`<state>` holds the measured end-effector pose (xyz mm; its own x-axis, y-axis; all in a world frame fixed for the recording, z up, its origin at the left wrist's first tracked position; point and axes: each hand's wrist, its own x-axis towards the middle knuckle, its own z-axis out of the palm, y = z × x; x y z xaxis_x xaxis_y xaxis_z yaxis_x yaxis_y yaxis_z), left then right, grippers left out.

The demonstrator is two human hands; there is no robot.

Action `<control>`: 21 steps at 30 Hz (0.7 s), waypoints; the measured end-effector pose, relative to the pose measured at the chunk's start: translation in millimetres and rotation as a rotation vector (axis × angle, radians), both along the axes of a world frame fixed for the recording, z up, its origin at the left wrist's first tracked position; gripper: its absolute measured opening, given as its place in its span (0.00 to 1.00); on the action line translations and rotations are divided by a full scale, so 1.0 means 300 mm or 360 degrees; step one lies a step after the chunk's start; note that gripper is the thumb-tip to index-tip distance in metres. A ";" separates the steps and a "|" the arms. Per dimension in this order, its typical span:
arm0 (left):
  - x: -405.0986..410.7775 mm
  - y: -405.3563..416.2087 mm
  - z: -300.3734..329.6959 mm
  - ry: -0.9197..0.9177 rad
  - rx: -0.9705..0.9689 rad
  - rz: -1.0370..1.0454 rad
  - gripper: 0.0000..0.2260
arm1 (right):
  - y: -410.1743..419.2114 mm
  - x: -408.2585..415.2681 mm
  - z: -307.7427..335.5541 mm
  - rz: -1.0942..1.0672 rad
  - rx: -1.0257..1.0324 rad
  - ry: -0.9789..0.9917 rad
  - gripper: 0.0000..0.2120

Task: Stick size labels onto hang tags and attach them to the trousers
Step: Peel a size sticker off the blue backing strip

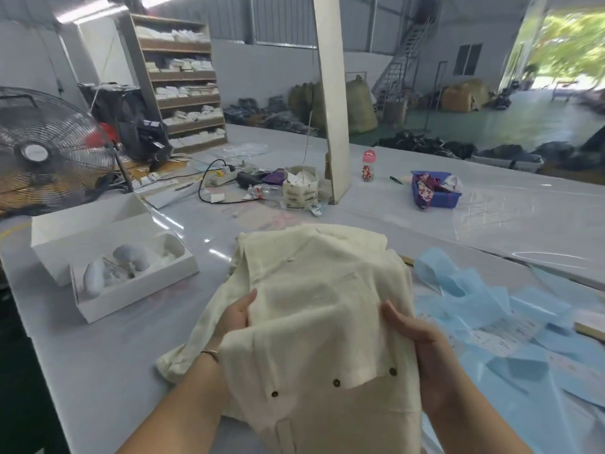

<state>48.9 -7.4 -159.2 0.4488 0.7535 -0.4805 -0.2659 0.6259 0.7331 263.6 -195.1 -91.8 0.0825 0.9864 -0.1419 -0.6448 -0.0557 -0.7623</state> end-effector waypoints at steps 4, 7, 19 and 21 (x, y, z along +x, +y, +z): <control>0.006 0.026 0.014 -0.0130 0.0089 0.0055 0.19 | -0.083 0.021 -0.017 0.0045 -0.0070 -0.0224 0.26; 0.022 0.035 0.112 -0.0164 0.0217 0.0083 0.15 | -0.148 0.051 -0.019 0.0093 -0.0014 -0.0307 0.21; 0.203 -0.388 0.723 -0.0733 0.0942 -0.0459 0.22 | -0.492 0.028 0.010 0.0002 0.0156 0.0265 0.35; 0.225 -0.524 0.797 -0.0796 0.1084 -0.0522 0.19 | -0.584 0.038 0.023 -0.0005 0.0187 0.0225 0.36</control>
<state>116.3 -164.5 80.0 0.7273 0.6010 0.3314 -0.5378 0.1992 0.8192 274.8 -370.3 -84.8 0.0731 0.9967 -0.0359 -0.7460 0.0308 -0.6652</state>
